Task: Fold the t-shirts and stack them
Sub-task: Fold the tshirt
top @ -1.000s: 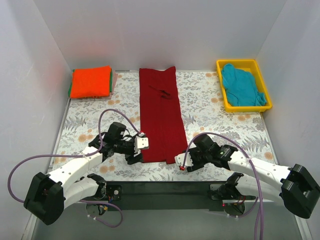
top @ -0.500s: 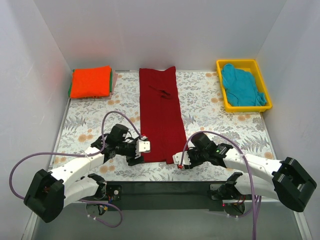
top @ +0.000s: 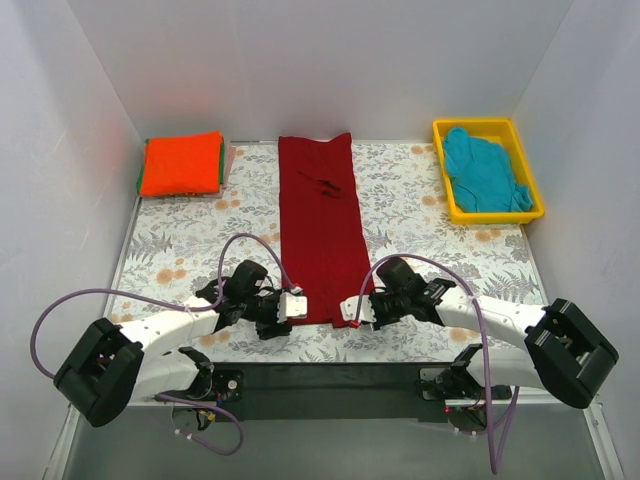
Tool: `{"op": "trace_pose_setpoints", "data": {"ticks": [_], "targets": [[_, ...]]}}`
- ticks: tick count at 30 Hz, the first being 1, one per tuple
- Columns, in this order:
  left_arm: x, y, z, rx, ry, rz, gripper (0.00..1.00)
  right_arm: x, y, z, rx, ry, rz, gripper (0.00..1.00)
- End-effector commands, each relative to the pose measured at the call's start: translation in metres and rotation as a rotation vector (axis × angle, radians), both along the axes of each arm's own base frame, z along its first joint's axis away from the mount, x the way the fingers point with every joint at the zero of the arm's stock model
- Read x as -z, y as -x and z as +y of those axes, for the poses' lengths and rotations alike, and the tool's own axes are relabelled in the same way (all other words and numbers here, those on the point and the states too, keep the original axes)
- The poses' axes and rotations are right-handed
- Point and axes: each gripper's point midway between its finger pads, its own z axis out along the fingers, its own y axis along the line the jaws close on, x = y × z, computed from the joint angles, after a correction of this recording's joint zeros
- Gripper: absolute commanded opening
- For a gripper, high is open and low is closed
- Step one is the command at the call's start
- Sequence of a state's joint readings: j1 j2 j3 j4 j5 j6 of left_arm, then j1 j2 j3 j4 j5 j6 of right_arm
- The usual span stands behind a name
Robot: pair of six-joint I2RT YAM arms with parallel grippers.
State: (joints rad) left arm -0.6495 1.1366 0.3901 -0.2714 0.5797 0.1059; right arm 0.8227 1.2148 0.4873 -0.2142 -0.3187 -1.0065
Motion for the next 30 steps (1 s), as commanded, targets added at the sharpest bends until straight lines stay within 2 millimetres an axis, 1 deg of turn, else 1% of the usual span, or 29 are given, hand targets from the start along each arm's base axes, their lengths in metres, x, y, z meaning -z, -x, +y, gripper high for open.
{"op": "trace_pose_setpoints", "data": {"ticks": [1, 4, 5, 7, 8, 10, 11, 12, 13, 15, 16, 18, 20, 21, 23, 24, 26, 28, 30], "targets": [[0.011, -0.005, 0.002, -0.012, -0.033, -0.037, 0.49, 0.02, 0.019, -0.021, 0.01, 0.109, 0.109, 0.01], [0.015, -0.003, 0.004, -0.008, -0.053, -0.035, 0.31, 0.016, 0.022, -0.02, 0.036, 0.113, 0.151, 0.01], [0.013, -0.003, 0.004, -0.007, -0.056, -0.039, 0.22, 0.009, 0.02, -0.014, 0.04, 0.097, 0.158, 0.01], [0.011, -0.003, 0.006, -0.015, -0.072, -0.03, 0.12, -0.002, 0.021, -0.011, 0.082, 0.081, 0.191, 0.01], [0.005, -0.008, 0.005, -0.026, -0.071, -0.044, 0.05, -0.013, 0.019, -0.004, 0.085, 0.054, 0.194, 0.01], [-0.002, -0.008, 0.005, -0.029, -0.071, -0.047, 0.03, -0.025, 0.019, -0.003, 0.102, 0.035, 0.196, 0.01], [-0.01, -0.013, 0.002, -0.041, -0.059, -0.06, 0.01, -0.03, 0.018, -0.002, 0.103, 0.027, 0.189, 0.01], [-0.018, -0.016, 0.001, -0.053, -0.045, -0.077, 0.0, -0.04, 0.017, -0.001, 0.103, 0.013, 0.176, 0.01], [-0.024, -0.016, -0.001, -0.052, -0.034, -0.078, 0.0, -0.045, 0.016, 0.0, 0.11, 0.007, 0.172, 0.01], [-0.036, -0.012, -0.006, -0.027, -0.005, -0.068, 0.0, -0.057, 0.016, 0.001, 0.111, -0.001, 0.176, 0.01], [-0.043, -0.01, -0.007, -0.021, 0.009, -0.069, 0.0, -0.059, 0.018, 0.001, 0.116, 0.0, 0.185, 0.01], [-0.05, -0.006, -0.007, -0.014, 0.008, -0.047, 0.0, -0.068, 0.023, 0.0, 0.111, -0.009, 0.205, 0.01], [-0.056, -0.001, -0.006, -0.006, 0.012, -0.026, 0.0, -0.071, 0.031, 0.0, 0.109, -0.014, 0.223, 0.01], [-0.055, 0.007, -0.002, 0.002, -0.004, 0.003, 0.0, -0.074, 0.035, -0.001, 0.108, -0.024, 0.221, 0.01], [-0.065, 0.013, -0.002, 0.022, 0.017, 0.004, 0.0, -0.072, 0.045, -0.003, 0.104, -0.028, 0.249, 0.01], [-0.066, 0.016, 0.0, 0.018, 0.012, 0.011, 0.0, -0.074, 0.047, -0.003, 0.098, -0.035, 0.251, 0.01], [-0.072, 0.014, 0.001, -0.01, 0.019, 0.002, 0.0, -0.076, 0.045, -0.003, 0.099, -0.041, 0.234, 0.01], [-0.08, 0.011, 0.0, -0.039, 0.036, -0.004, 0.0, -0.079, 0.034, -0.005, 0.123, -0.036, 0.19, 0.01], [-0.088, -0.002, -0.002, -0.074, 0.058, -0.038, 0.0, -0.089, 0.021, 0.0, 0.131, -0.051, 0.162, 0.01]]}}
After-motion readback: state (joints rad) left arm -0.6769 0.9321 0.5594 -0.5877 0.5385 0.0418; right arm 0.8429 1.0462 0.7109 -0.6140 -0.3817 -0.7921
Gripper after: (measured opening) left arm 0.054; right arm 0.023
